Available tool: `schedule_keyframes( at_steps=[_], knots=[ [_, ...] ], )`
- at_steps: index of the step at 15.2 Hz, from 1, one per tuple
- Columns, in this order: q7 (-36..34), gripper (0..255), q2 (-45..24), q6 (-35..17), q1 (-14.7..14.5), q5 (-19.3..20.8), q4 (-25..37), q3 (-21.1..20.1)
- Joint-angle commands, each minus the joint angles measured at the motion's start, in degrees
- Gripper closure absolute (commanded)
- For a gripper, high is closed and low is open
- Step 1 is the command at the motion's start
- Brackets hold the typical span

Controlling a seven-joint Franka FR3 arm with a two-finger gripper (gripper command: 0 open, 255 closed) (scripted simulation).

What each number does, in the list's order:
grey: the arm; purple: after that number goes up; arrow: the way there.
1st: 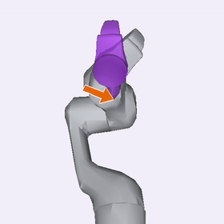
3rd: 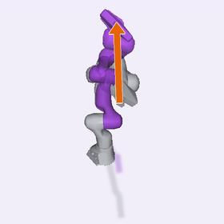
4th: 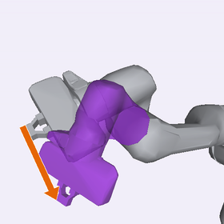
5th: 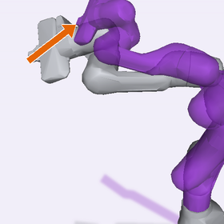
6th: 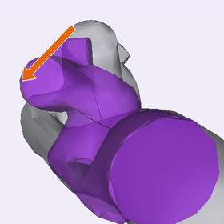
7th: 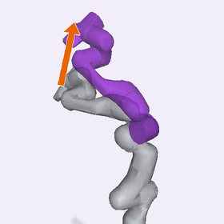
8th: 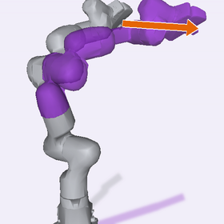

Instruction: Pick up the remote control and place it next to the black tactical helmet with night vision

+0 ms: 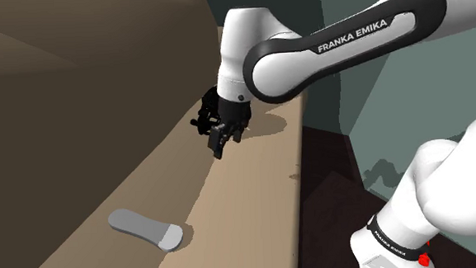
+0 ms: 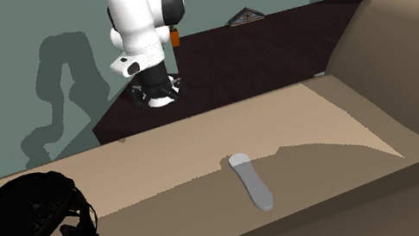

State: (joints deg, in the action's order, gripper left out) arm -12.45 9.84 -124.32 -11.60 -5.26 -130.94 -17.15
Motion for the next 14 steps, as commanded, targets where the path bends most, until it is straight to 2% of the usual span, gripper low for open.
schedule_keyframes(
  at_steps=[1,8,14],
  knots=[
    [-1.43,0,-3.5,-2.04,-0.58,1.49,1.48,-1.37],
    [-8.35,0,-17.77,-6.39,-3.95,9.78,10.37,-4.67],
    [-13.68,0,-30.29,-7.32,-9.12,17.58,20.39,-4.75]
  ],
)
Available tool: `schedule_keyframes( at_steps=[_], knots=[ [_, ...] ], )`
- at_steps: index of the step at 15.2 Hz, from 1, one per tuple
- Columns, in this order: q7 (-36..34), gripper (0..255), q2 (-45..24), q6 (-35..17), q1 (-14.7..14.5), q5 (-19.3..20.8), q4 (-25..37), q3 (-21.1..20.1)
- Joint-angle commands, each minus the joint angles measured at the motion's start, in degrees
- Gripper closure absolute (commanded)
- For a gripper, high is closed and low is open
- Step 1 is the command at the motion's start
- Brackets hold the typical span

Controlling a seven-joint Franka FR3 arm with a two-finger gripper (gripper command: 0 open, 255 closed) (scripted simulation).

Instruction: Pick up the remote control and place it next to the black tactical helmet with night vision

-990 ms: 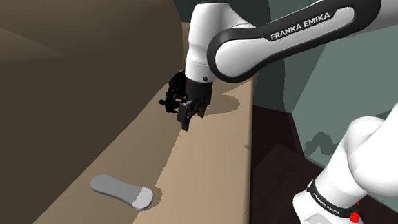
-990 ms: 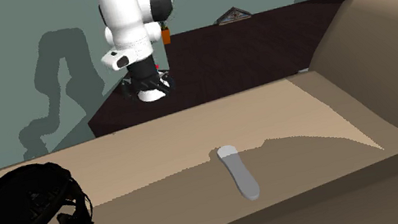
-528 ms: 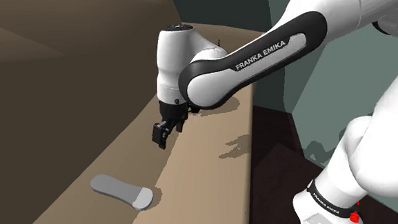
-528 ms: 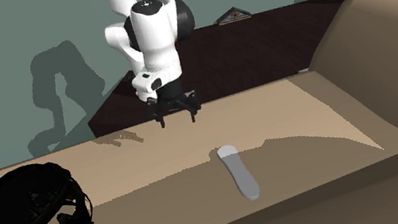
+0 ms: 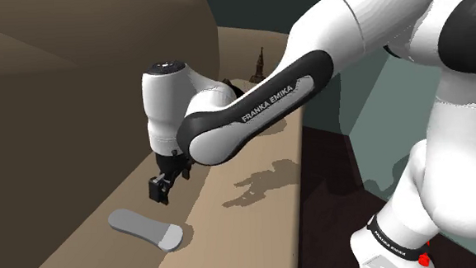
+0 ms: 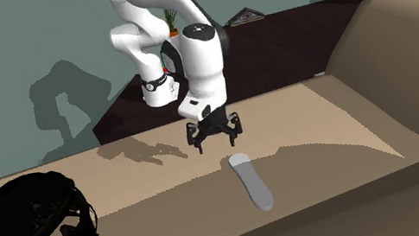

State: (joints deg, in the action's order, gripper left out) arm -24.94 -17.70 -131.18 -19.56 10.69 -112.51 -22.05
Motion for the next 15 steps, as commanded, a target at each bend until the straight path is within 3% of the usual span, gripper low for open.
schedule_keyframes(
  at_steps=[1,8,15],
  knots=[
    [-1.88,0,-4.83,-0.39,-2.17,2.79,3.85,0.3],
    [-4.58,0,-18.54,1.45,-9.42,8.76,18.05,1.99],
    [-5.36,0,-22.13,-1.84,-10.06,10.14,18.27,3.14]
  ],
)
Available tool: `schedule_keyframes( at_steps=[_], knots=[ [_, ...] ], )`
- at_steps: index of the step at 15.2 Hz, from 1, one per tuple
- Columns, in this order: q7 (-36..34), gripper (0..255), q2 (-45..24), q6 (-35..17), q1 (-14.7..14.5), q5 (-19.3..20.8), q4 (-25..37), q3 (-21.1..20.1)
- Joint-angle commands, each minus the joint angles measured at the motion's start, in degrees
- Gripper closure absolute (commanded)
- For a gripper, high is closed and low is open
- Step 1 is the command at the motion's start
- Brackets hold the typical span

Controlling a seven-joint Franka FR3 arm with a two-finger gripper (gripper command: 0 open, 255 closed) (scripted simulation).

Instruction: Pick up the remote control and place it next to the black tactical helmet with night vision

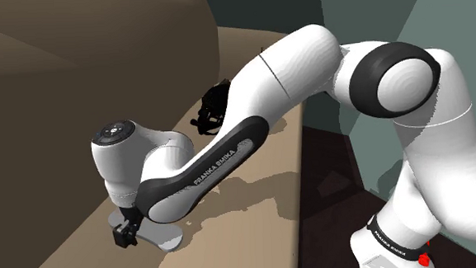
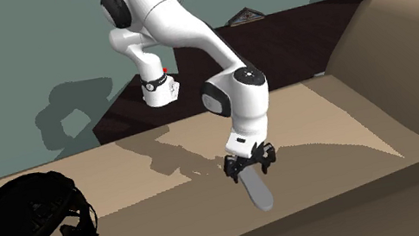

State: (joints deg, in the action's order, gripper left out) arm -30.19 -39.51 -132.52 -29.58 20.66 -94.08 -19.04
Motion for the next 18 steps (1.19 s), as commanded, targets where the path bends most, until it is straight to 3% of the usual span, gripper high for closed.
schedule_keyframes(
  at_steps=[1,8,9,18],
  knots=[
    [-0.17,0,-0.61,-0.75,-0.1,0.28,-0.13,0.22],
    [-0.17,0,-0.62,-0.75,-0.1,0.28,-0.12,0.23],
    [-0.17,255,-0.62,-0.75,-0.1,0.28,-0.12,0.23],
    [-0.17,255,-0.62,-0.75,-0.1,0.28,-0.12,0.23]
  ],
)
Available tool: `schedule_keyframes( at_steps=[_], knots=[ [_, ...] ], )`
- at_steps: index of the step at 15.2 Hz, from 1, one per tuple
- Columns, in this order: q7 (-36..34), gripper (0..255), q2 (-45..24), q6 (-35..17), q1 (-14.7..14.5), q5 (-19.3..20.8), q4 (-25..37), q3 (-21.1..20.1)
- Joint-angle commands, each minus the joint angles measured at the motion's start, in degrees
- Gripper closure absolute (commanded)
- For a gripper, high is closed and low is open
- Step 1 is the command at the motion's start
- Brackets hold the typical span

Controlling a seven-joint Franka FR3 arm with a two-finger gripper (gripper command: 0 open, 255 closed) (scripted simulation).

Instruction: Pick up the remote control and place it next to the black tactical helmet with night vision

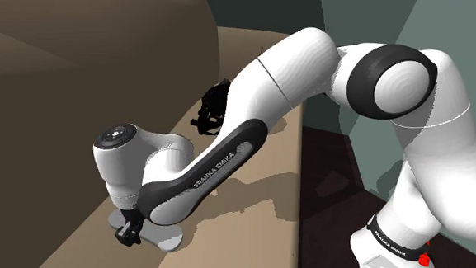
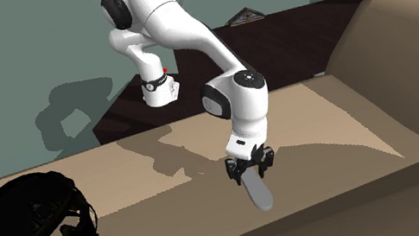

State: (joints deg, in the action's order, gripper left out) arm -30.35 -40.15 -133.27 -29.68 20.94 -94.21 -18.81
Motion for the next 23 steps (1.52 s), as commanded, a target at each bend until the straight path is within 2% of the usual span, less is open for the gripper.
schedule_keyframes(
  at_steps=[1,23],
  knots=[
    [0.14,255,0.52,0.47,0.11,-0.2,-0.01,-0.17],
    [3.23,255,9.69,12.26,1.8,-4.44,3.02,-3.08]
  ],
)
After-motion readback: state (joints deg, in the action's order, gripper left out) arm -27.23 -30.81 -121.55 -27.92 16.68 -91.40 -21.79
